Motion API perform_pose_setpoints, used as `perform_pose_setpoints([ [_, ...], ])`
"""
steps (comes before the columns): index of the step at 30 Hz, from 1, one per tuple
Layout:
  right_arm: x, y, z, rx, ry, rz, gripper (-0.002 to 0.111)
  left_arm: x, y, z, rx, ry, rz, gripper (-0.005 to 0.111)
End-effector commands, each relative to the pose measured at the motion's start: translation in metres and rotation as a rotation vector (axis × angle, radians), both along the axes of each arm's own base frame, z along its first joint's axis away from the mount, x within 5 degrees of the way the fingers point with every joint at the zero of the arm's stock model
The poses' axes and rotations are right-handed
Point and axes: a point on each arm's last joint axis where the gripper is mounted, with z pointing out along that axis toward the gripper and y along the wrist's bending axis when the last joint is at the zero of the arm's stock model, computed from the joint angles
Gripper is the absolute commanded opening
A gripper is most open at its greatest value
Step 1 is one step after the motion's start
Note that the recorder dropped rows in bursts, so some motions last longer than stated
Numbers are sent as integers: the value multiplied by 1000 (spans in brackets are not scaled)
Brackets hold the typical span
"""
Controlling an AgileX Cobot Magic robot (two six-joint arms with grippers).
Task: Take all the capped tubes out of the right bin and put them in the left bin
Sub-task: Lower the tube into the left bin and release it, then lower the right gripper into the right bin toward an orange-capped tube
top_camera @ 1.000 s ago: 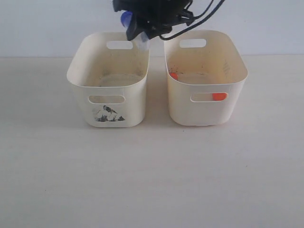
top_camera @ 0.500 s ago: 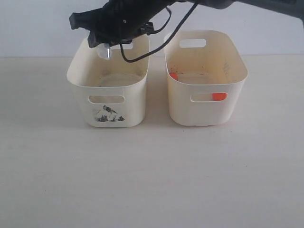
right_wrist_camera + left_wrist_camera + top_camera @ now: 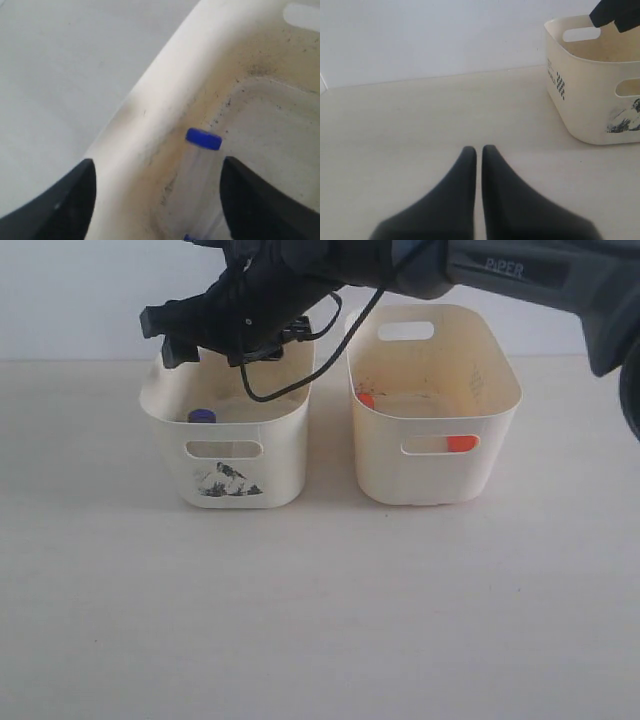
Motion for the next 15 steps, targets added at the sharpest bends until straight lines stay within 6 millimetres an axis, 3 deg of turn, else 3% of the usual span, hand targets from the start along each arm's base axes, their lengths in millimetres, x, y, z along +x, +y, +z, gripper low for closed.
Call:
perform_pose_setpoints([
  [1, -7, -22, 24, -84, 16, 29, 49, 0, 0, 2, -23, -15, 1, 4],
  [5, -10, -64, 51, -199, 29, 17, 26, 0, 0, 2, -23, -15, 1, 4],
  [9, -4, -111, 74, -200, 41, -65, 2, 0, 0, 2, -23, -15, 1, 4],
  [12, 4, -147, 76, -202, 85, -140, 0, 0, 0, 2, -23, -15, 1, 4],
  [15, 15, -177, 62, -207, 163, -208, 0, 0, 0, 2, -23, -15, 1, 4],
])
